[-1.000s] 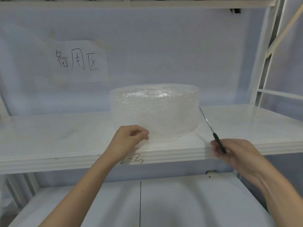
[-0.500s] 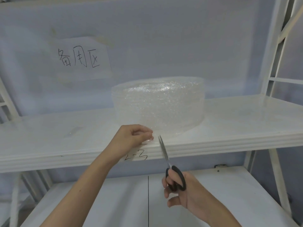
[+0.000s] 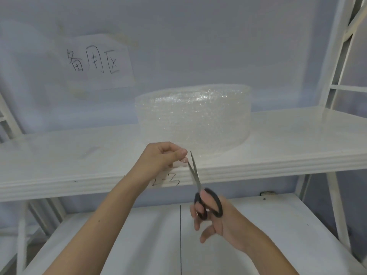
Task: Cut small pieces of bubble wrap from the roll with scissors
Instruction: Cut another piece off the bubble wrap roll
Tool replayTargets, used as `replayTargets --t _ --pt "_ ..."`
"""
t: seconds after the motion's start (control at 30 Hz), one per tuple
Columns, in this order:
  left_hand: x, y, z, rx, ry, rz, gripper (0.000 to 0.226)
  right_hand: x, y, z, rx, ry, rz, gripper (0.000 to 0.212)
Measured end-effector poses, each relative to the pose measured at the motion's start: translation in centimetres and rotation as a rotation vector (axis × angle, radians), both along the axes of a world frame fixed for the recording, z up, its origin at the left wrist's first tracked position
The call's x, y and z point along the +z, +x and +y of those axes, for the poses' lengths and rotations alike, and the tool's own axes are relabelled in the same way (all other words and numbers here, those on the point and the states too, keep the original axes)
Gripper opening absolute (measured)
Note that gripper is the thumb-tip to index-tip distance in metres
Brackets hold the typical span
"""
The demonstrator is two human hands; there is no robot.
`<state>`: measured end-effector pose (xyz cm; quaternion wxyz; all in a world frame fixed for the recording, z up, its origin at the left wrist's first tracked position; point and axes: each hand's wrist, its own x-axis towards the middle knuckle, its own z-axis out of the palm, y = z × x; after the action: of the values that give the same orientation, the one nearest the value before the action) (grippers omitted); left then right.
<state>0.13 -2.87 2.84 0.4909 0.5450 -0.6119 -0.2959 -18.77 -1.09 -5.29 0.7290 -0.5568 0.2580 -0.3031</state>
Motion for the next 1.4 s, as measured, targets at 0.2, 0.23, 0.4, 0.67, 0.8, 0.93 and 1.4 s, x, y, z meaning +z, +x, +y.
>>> replayTargets --t 0.2,0.23,0.4,0.67,0.8,0.93,1.4 --pt "0.2 0.6 0.1 -0.036 0.035 -0.053 0.017 2.0 1.8 -1.0 -0.053 -0.032 -0.016 0.045" --pt "0.1 0.7 0.1 -0.033 0.033 -0.048 0.019 2.1 1.9 -1.1 -0.060 -0.034 -0.020 0.045" --pt "0.1 0.6 0.1 -0.041 0.019 -0.016 0.014 2.1 1.9 -1.4 -0.100 -0.084 -0.029 0.045" --pt "-0.4 0.8 0.2 -0.123 0.052 -0.034 0.017 2.3 1.5 -1.6 -0.088 -0.176 0.011 0.043" --pt "0.0 1.0 0.3 -0.170 0.054 -0.021 0.015 2.8 1.7 -1.9 -0.090 -0.220 0.056 0.048" --pt "-0.2 1.3 0.2 -0.193 0.050 -0.052 0.009 2.2 1.8 -1.9 -0.114 -0.237 0.082 0.047" --pt "-0.2 0.4 -0.1 -0.030 -0.009 -0.041 0.031 1.6 2.3 -1.6 -0.146 -0.200 0.086 0.041"
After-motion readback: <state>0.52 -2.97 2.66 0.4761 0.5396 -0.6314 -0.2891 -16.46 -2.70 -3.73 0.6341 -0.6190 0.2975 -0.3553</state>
